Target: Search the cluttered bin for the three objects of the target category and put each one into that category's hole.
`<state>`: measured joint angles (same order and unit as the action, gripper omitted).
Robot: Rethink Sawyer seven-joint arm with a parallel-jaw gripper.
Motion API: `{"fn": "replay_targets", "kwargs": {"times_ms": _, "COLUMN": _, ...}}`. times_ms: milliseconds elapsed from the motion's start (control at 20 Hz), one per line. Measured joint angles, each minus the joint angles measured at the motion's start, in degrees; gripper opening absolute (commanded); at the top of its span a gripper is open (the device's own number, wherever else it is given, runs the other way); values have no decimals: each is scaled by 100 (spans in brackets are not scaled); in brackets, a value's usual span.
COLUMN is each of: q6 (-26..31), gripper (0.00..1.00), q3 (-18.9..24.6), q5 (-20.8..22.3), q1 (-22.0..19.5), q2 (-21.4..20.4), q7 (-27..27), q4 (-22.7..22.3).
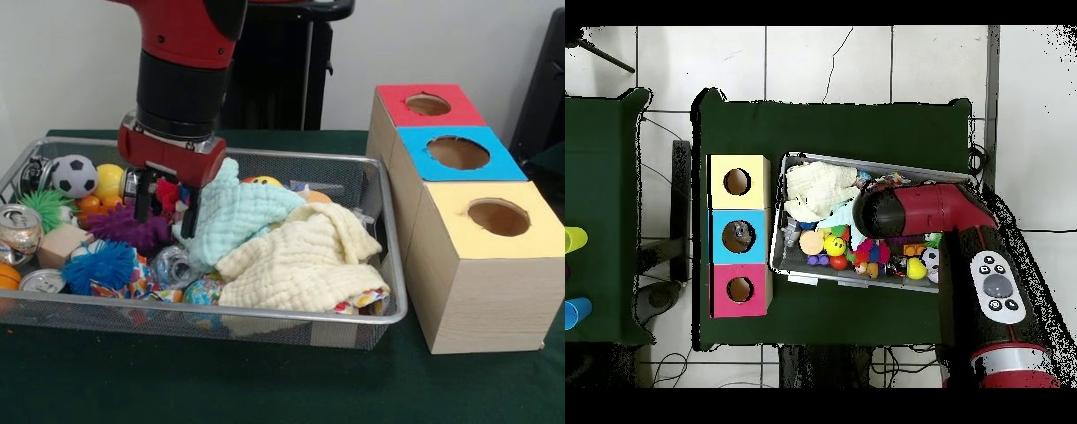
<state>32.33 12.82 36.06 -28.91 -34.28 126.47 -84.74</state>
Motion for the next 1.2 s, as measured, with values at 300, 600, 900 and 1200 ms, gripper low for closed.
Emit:
{"fn": "replay_targets", "kwargs": {"times_ms": 300, "q6": -169, "gripper": 100, "q3": -40, "q5": -1, "q1": -15, "q2": 14, "q7": 0, "q4": -124}}
{"fn": "replay_targets", "kwargs": {"times_ms": 600, "q6": -387, "gripper": 100, "q3": -146, "q5": -26, "q1": 25, "q2": 117, "q7": 0, "q4": -155}}
{"fn": "replay_targets", "kwargs": {"times_ms": 900, "q6": -583, "gripper": 100, "q3": -372, "q5": -72, "q1": 125, "q2": 365, "q7": 1, "q4": -153}}
{"fn": "replay_targets", "kwargs": {"times_ms": 1200, "q6": -803, "gripper": 100, "q3": -534, "q5": -83, "q1": 159, "q2": 634, "q7": 1, "q4": -152}}
